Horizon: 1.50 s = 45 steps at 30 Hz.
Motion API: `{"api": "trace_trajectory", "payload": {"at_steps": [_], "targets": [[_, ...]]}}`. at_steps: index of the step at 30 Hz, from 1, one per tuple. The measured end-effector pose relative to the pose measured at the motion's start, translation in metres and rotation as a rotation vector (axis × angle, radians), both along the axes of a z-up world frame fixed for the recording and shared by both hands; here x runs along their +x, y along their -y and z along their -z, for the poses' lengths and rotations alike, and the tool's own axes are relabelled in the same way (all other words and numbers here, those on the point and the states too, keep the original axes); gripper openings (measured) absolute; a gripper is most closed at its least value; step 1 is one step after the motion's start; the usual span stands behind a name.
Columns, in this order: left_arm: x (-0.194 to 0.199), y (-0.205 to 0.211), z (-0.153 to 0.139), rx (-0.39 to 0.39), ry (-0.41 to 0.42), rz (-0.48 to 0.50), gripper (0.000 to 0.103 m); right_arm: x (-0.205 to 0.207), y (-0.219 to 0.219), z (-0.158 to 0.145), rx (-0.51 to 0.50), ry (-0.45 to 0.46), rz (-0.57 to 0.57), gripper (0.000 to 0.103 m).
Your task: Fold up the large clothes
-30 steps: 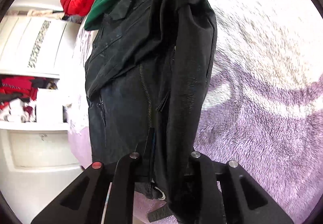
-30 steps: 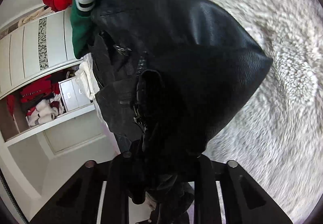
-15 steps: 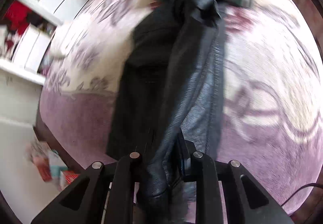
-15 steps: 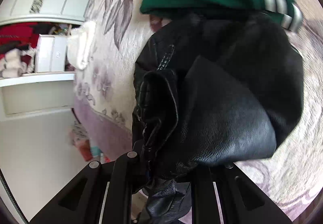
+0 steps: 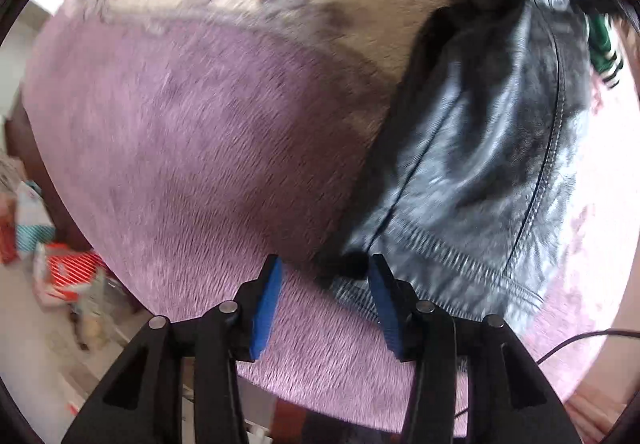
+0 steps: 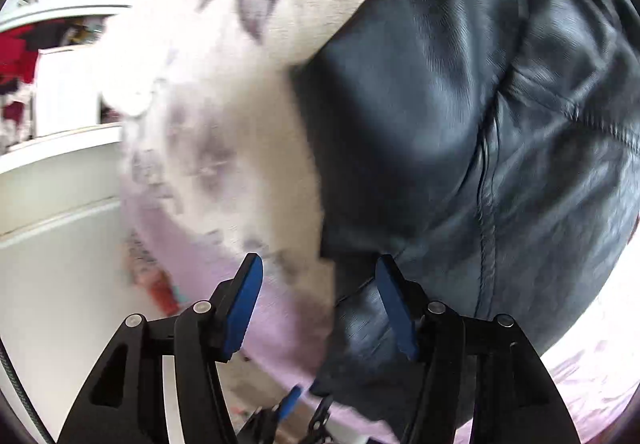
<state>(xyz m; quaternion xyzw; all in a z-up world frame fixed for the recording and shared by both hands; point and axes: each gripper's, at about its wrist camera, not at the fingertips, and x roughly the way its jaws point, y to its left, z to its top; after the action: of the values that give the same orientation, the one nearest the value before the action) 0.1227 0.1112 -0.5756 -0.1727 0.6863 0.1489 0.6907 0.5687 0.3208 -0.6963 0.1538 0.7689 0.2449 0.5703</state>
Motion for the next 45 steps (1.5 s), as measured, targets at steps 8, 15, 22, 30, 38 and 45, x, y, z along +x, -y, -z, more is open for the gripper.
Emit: {"api": "trace_trajectory", "payload": {"at_steps": [8,15,22,30,38,45], "targets": [[0.009,-0.022,-0.008,-0.291,0.199,-0.047,0.058,-0.073,0.115,-0.009,-0.157,0.080,0.008,0.071],[0.061,-0.015,0.068,-0.323,0.114,0.034,0.060,-0.151,0.172,0.096,-0.051,-0.129,0.067,0.072],[0.039,-0.021,0.047,-0.316,0.251,0.011,0.014,-0.178,0.158,0.106,0.096,-0.079,0.197,0.035],[-0.030,-0.040,0.035,-0.325,0.088,-0.031,0.022,-0.261,0.154,0.078,0.044,-0.209,0.107,0.026],[-0.047,-0.069,0.014,-0.363,0.084,-0.064,0.043,-0.234,0.200,0.020,-0.074,-0.161,0.092,0.063],[-0.023,-0.026,0.029,-0.352,0.121,-0.051,0.060,-0.141,0.154,-0.033,-0.020,-0.030,0.064,0.066]]}}
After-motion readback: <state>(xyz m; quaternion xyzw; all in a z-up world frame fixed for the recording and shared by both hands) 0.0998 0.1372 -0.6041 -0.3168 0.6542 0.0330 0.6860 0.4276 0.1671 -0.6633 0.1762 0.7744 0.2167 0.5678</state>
